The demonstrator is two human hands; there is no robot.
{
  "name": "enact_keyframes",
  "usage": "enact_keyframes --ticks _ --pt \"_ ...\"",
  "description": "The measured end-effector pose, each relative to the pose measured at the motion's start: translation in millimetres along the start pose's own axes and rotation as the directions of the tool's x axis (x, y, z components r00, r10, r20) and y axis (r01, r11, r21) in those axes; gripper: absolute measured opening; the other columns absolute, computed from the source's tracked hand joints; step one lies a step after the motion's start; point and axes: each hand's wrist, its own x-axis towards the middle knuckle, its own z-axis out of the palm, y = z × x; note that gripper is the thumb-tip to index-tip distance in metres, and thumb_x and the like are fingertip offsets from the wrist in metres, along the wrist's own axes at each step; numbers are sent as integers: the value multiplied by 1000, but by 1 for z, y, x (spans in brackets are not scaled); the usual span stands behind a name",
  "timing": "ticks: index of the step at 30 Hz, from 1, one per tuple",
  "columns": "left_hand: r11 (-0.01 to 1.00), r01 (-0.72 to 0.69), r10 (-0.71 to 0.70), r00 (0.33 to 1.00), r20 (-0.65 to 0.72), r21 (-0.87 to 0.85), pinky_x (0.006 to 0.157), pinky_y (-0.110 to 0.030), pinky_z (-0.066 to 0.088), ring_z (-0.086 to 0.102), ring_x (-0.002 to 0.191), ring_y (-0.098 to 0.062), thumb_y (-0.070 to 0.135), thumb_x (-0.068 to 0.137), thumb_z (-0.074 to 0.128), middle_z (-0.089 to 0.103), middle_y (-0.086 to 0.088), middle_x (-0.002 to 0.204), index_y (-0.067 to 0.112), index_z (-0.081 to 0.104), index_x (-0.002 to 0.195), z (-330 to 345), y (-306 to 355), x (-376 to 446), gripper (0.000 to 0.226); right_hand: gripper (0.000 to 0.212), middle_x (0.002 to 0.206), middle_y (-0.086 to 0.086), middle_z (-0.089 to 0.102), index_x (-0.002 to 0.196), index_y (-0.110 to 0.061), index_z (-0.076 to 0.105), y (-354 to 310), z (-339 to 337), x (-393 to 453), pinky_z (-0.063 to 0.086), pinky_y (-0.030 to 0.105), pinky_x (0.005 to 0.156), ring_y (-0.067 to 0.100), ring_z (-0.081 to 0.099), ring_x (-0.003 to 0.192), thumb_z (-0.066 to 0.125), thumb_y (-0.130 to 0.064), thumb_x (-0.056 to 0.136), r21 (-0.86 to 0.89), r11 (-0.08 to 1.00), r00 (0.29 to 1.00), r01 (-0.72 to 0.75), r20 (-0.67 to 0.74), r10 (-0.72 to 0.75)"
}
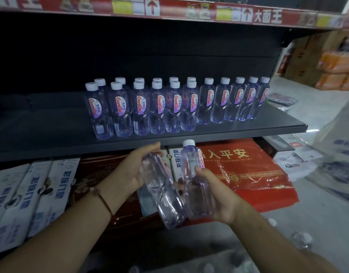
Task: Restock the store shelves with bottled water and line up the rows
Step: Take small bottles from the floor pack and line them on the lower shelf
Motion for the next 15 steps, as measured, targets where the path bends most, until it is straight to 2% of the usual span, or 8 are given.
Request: enact_keyframes --ticks 2,5,7,8,10,12,15 --pt "997 -24 23 1000 -16 -69 54 -31 58 64 53 -19 27 70 74 64 -6 68 10 66 76 0 6 -1 19 59 111 19 69 110 -8 71 6 1 -4 51 53 92 34 69 93 81 -52 72 95 995 994 -36 109 26" --pt "994 -72 68 997 -45 -78 48 -28 56 61 53 -17 28 77 73 59 -5 70 10 61 82 0 8 -2 22 53 97 13 71 96 -9 76 16 10 -9 58 43 73 29 72 81 79 -54 67 147 986 978 -73 206 42" --pt "993 -116 114 991 -75 -32 54 -28 56 62 56 -18 38 86 70 61 -5 74 14 61 81 2 9 -3 26 60 103 10 67 98 -16 75 20 11 -8 57 41 74 27 68 85 86 -57 56 123 990 982 -71 185 47" --pt "990 -144 143 984 -105 -9 59 -30 56 64 58 -19 45 88 68 64 -5 76 16 62 81 3 9 -2 31 57 107 10 64 98 -18 75 20 11 -7 56 43 77 28 66 88 85 -57 57 115 992 987 -57 157 38" --pt "988 -156 155 972 -179 8 68 -36 56 71 64 -21 62 89 61 73 -7 80 18 67 88 11 5 -6 44 51 115 11 58 98 -19 75 18 11 -5 53 51 92 31 62 100 81 -55 63 118 993 993 -17 121 2" --pt "990 -133 141 966 -216 52 75 -41 56 74 70 -25 77 86 49 78 -6 79 19 71 93 20 -5 -10 62 49 118 12 59 100 -18 74 14 12 -6 41 58 107 33 59 108 79 -54 68 130 991 993 -19 116 4" --pt "975 -67 90 991 -98 214 86 -47 57 76 80 -27 91 70 46 79 -8 89 21 70 112 31 -21 -13 86 44 112 15 70 94 -15 78 10 7 -5 40 57 109 34 67 102 68 -54 77 163 987 997 2 78 -15"
